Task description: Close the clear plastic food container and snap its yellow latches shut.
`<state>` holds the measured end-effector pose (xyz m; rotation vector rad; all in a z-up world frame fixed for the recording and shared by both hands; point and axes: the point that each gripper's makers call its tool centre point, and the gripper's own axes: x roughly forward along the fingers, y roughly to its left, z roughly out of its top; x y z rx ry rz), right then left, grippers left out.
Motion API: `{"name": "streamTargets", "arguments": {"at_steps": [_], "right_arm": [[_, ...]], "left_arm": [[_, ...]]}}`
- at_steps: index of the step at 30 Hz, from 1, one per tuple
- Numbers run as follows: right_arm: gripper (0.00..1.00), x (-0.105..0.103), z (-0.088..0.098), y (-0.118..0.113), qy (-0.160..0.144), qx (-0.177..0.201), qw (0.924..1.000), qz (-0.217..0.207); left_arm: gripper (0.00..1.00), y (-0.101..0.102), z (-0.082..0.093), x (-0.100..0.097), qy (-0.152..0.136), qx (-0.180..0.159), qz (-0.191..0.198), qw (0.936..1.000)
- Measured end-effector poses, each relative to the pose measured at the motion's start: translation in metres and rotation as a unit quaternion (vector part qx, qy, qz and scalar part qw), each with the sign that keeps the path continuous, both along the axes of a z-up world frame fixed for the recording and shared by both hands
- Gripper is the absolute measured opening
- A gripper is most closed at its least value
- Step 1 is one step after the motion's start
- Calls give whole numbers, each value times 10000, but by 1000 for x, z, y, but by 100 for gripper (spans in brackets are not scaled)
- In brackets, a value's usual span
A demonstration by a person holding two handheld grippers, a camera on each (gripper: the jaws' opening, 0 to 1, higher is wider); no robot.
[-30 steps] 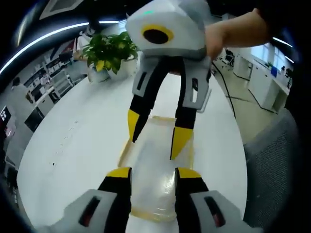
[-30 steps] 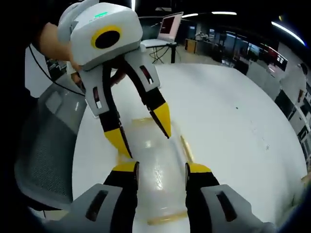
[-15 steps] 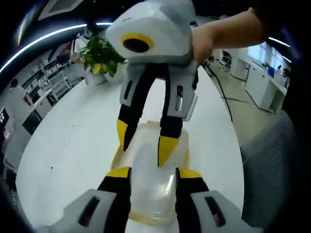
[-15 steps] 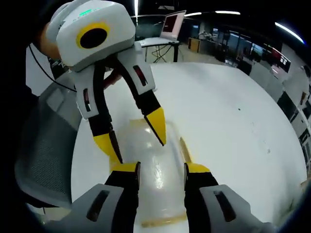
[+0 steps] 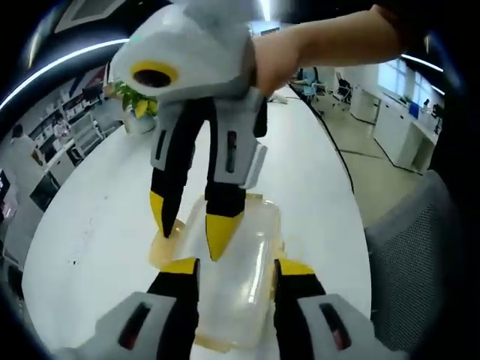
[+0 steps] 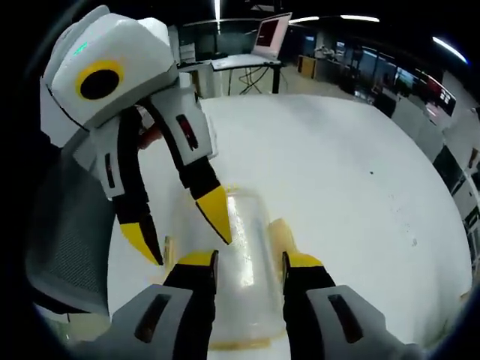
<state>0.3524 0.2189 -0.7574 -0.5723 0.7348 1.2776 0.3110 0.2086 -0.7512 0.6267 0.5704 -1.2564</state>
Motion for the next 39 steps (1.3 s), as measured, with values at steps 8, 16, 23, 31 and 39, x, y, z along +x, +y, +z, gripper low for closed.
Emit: {"name": "streamTargets", "arguments": {"at_steps": [8, 16, 23, 31, 39], "right_arm": [[33, 3, -5, -2, 209, -181, 9994, 229], [35, 2, -8, -1, 459, -362, 9971, 497], [36, -7, -13, 4, 667, -648, 9925, 799], [38, -7, -16, 3, 875, -903, 9875, 951], [37, -6, -21, 5, 1001, -1345, 9796, 1107]], "left_arm": [[39, -1, -9, -7, -94, 197, -155, 9996], [41, -6, -19, -11, -367, 436, -267, 9980], [41, -3, -21, -5, -497, 567, -221, 9969], [42, -4, -24, -4, -542, 581, -177, 9967], [41, -4, -26, -4, -559, 578, -149, 9967]]}}
